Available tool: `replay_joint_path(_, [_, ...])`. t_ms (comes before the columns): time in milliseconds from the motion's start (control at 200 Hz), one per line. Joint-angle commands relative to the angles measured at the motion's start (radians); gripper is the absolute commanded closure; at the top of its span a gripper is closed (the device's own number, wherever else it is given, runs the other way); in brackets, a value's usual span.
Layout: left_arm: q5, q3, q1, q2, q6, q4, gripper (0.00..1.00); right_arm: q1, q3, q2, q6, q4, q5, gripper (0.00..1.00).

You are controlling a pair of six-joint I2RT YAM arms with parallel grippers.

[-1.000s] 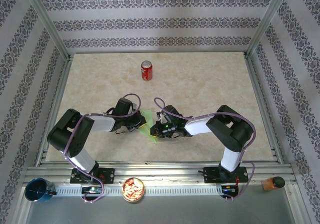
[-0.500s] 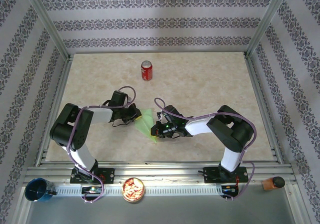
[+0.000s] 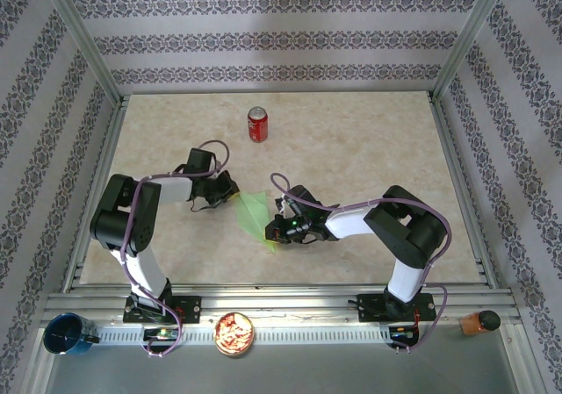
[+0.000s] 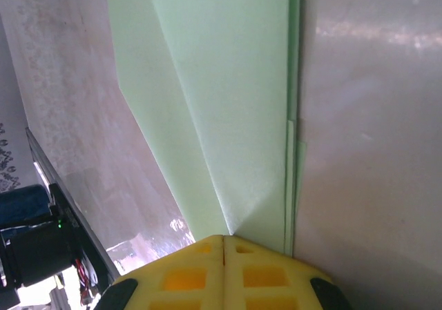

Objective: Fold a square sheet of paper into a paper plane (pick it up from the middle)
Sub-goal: Fourth fold the wing at the center of the table.

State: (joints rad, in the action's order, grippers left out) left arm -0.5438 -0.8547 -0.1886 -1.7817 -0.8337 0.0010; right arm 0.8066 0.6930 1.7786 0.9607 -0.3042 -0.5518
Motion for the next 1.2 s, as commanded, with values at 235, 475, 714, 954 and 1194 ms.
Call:
replay_joint_path(235, [0.041,-0.051,0.022,0.062,0.06,-0.108,0.95,-0.013,-0.041,0.007,-0.056,0.154,-0.031,1.0])
replay_joint_path(475, [-0.005,0.032,-0.104,0.221,0.079,-0.081,0.94,-0.035,-0.033,-0.009,-0.068,0.16,-0.052,1.0])
replay_joint_path(714, [-0.03,0.117,-0.273,0.175,0.001,0.074,0.93,-0.038,-0.027,-0.028,-0.065,0.168,-0.047,1.0])
replay_joint_path(954, [0.017,0.186,-0.315,0.12,-0.028,0.129,0.94,-0.039,-0.034,-0.032,-0.046,0.141,-0.054,1.0])
replay_joint_path(1194, [0.017,0.225,-0.315,0.074,-0.019,0.146,0.95,-0.085,-0.067,-0.288,-0.029,0.194,0.06,0.96])
